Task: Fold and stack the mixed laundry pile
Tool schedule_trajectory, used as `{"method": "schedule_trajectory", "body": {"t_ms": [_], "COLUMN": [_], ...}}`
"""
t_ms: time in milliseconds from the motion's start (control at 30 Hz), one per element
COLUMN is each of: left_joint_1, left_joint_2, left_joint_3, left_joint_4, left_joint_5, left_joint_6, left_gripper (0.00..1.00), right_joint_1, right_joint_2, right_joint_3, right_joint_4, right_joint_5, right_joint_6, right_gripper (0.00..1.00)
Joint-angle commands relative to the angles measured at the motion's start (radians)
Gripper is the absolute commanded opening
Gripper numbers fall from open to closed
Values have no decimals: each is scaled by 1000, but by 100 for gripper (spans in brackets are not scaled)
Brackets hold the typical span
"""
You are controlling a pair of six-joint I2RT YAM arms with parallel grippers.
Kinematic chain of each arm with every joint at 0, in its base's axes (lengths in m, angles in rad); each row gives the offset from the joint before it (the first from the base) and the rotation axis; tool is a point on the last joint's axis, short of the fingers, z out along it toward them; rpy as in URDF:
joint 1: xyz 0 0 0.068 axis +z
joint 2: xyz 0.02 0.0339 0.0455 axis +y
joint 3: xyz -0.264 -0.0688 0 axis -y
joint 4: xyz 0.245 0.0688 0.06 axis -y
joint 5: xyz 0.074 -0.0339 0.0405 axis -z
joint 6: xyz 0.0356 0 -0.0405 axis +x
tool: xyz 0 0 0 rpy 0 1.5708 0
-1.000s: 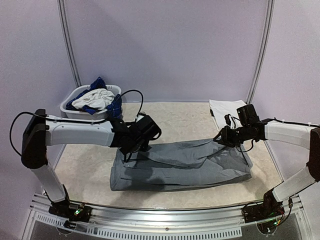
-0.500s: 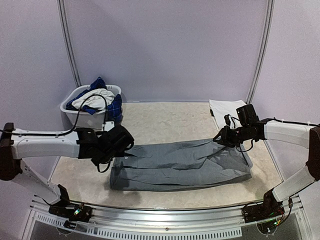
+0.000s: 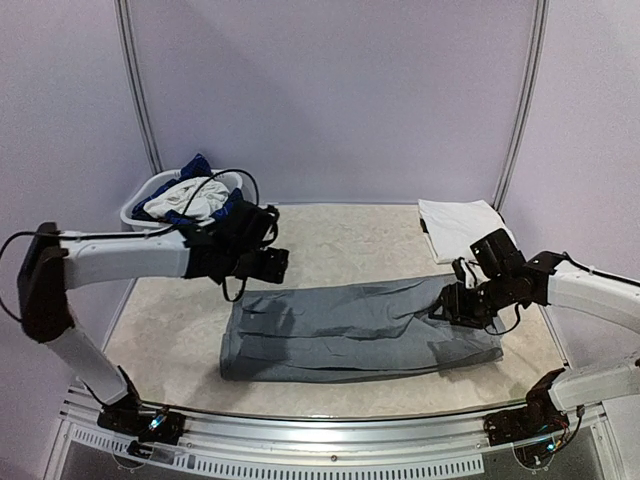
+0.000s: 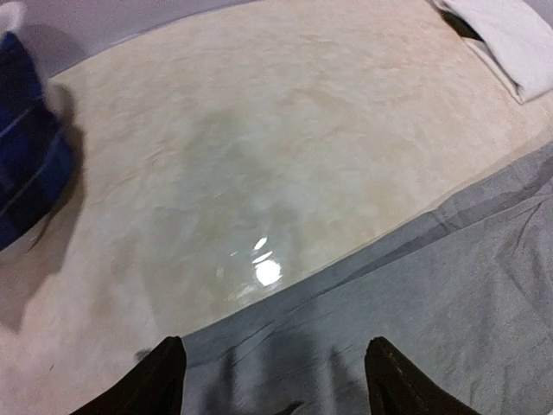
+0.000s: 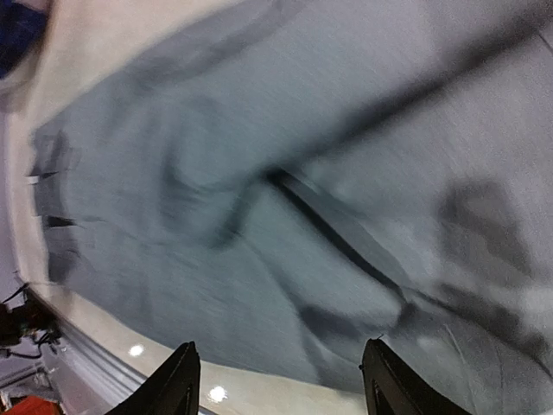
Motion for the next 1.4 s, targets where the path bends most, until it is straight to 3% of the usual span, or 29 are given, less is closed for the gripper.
{"method": "schedule_trajectory", "body": {"t_ms": [0,100,200,500,800,1033,1367], "left_joint_1": [80,120,132,132,146,151,153], "left_joint_2": [229,340,400,459,376,251,139], "left_joint_3": [187,262,291,219,26,-122,-295], "left_joint_4": [34,36,20,-3,5,-39,-14], "left_joint_5": [434,584,587,524,411,297,264], "left_joint_6": [181,183,191,163,84,26,-41], "left_gripper": [70,64,64,61,58,58,58], "right_joint_1": [18,17,18,18,1,-17,-33], "right_joint_2": [-83,-153,-154,216,616,844,1153], "right_joint_3": [-65,-127,-160,-49,302,591,1085], "right_joint_4": [-193,-136,-30,133,93,26,-88], "right_joint_5": [184,234,238,262,285,197,86], "right_joint_6": [98,166,207,188,64,-32,-112], "right_gripper": [66,66,66,64,64,63,63]}}
